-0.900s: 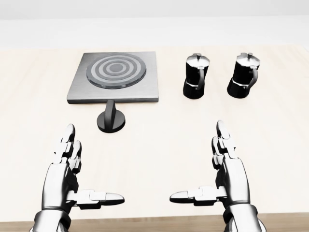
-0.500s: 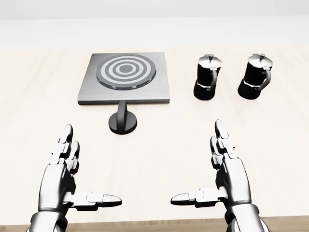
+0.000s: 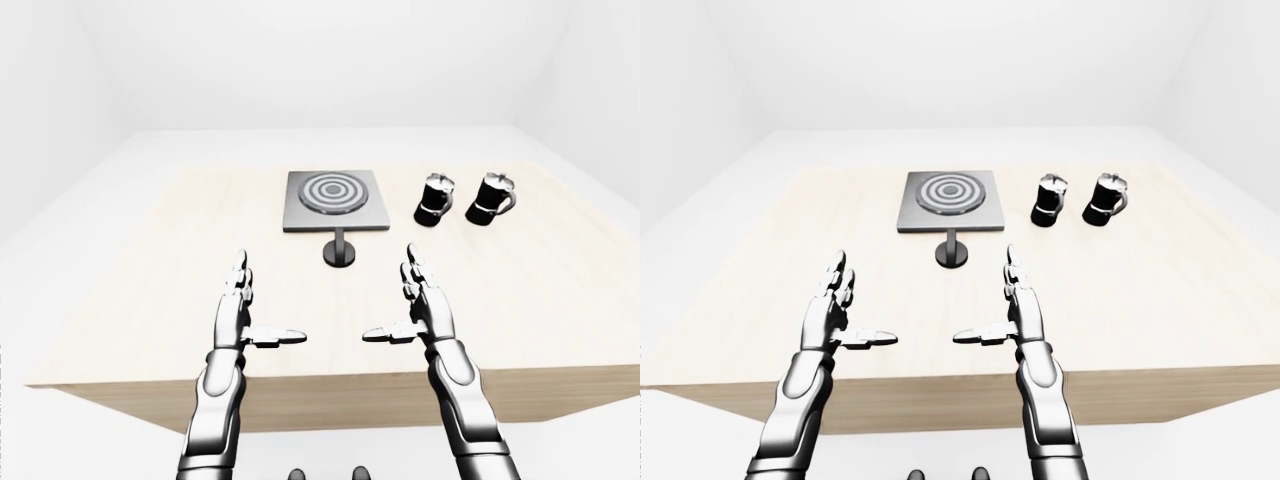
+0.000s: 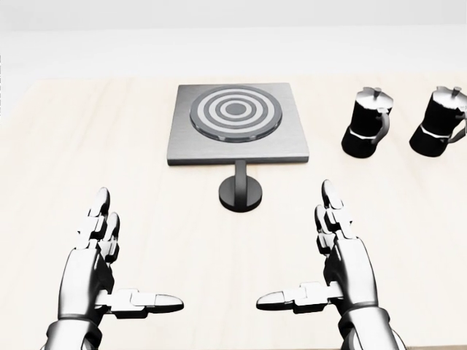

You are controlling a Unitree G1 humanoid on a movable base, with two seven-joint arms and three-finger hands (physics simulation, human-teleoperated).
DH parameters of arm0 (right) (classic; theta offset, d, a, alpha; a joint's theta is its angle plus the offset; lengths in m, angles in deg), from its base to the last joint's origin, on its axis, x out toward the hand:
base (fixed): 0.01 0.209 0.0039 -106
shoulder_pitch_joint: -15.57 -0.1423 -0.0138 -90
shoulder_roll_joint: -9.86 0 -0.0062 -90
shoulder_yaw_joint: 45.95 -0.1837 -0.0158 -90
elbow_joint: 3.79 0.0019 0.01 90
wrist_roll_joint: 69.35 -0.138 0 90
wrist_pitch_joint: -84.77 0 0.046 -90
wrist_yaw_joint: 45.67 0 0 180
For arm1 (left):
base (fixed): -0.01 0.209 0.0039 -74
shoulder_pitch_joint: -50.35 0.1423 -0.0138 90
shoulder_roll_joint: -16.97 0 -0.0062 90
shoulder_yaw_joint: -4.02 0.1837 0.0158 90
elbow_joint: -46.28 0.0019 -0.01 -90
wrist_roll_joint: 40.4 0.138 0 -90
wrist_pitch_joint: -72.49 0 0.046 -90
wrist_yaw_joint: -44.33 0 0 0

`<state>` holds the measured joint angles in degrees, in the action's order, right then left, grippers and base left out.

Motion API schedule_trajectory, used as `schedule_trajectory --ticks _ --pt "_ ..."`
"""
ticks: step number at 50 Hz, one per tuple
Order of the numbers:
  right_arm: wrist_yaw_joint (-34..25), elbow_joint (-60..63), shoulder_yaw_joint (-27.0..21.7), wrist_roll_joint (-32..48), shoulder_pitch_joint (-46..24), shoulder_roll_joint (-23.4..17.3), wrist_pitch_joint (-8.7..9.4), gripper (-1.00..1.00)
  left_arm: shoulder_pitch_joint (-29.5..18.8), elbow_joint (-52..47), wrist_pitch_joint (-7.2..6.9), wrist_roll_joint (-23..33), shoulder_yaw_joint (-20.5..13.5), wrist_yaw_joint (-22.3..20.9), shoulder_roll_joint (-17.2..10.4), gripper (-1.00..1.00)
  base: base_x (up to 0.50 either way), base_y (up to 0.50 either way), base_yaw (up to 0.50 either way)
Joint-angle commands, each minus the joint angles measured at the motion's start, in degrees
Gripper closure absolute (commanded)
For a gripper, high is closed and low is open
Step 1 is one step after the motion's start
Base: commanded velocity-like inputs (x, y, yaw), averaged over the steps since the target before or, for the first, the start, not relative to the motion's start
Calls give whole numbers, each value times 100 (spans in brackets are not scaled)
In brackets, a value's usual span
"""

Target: Turn off the stove.

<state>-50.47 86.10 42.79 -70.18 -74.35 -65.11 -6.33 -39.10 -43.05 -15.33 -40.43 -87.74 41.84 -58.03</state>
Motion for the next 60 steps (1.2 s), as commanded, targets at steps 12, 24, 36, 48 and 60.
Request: schedule_trajectory --ticks 12,24,36,48,60 --pt "-26 -61 -11 -24 -17 -4 -49 -100 53 -158 -100 4 3 -16 4 -100 21 5 0" --pt "-7 -68 -8 1 -19 -5 -41 -100 14 -68 -62 -14 -9 -20 4 -100 32 2 0" --pt "8 -37 3 29 -24 -2 25 -100 -33 123 100 18 -3 2 5 -100 32 22 0" --pt "19 14 -10 -6 -6 7 39 -100 -58 140 77 3 -7 6 0 -100 32 36 0" --pt "-16 -49 -2 -9 -28 -10 -10 -100 19 -111 -104 -23 -14 -18 -3 -100 41 2 0"
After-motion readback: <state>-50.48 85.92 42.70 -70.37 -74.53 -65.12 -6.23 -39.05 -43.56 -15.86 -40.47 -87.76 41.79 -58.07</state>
